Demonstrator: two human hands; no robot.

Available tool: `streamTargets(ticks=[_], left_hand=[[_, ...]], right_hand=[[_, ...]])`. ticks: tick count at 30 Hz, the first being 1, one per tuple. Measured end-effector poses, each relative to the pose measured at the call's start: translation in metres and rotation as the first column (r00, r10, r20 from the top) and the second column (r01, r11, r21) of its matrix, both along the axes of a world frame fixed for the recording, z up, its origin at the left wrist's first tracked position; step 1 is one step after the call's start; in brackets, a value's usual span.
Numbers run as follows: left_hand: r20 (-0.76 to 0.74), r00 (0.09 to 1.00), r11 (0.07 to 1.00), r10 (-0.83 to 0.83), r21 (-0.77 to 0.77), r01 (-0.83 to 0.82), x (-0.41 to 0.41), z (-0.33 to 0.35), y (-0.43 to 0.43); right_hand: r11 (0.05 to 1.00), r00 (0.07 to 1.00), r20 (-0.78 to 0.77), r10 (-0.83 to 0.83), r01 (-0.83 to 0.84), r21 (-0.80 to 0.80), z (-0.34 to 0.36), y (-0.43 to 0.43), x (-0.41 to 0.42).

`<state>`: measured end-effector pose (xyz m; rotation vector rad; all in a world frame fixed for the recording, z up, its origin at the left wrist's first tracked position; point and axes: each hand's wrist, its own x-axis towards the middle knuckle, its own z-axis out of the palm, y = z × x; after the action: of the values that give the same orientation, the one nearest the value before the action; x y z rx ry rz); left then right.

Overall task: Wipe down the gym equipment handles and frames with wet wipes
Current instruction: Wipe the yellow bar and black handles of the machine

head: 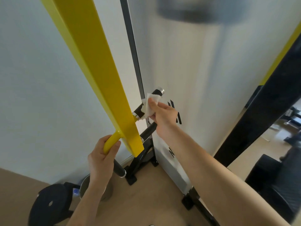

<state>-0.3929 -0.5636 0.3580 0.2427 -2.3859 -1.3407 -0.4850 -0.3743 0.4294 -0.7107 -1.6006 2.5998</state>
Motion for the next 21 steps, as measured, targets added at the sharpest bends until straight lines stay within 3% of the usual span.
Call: streamTargets(ticks=[3,6,8,10,13,16,18,21], left_hand=[[-0.01,1.0,1.0,-0.006,-0.001,0.006,0.002,0.0,-0.001],[-0.027,1.0,1.0,-0.008,0.002,0.008,0.002,-0.001,-0.002],[-0.032,0.999,1.0,-0.022,0.008,0.022,0.001,-0.001,-0.003],[-0.034,0.999,0.999,-0.038,-0.001,0.038,0.0,0.0,-0.003],[-0.036,0.996,0.997,-0.077,-0.013,0.076,-0.001,0.0,-0.005],[-0.04,0.994,0.995,-0.104,-0.006,0.104,-0.003,0.002,-0.006],[-0.039,0.993,0.993,-0.115,-0.004,0.115,-0.003,0.002,-0.008],[-0.046,0.991,0.992,-0.128,-0.01,0.128,-0.005,0.0,-0.011]], right_hand=[[0.99,0.995,-0.015,-0.1,0.101,0.095,0.005,0.021,-0.024],[0.879,0.98,-0.129,-0.155,0.196,0.434,0.003,0.033,-0.036],[0.714,0.941,-0.339,-0.024,0.253,0.653,0.0,0.039,-0.038],[0.523,0.869,-0.419,0.264,0.236,0.819,0.01,0.046,-0.042],[0.101,0.741,-0.099,0.664,0.043,0.994,0.036,0.057,-0.058],[-0.215,0.566,0.222,0.794,-0.08,0.973,0.062,0.058,-0.065],[-0.362,0.491,0.362,0.792,-0.1,0.927,0.072,0.055,-0.066],[-0.424,0.423,0.447,0.788,-0.153,0.893,0.078,0.046,-0.067]])
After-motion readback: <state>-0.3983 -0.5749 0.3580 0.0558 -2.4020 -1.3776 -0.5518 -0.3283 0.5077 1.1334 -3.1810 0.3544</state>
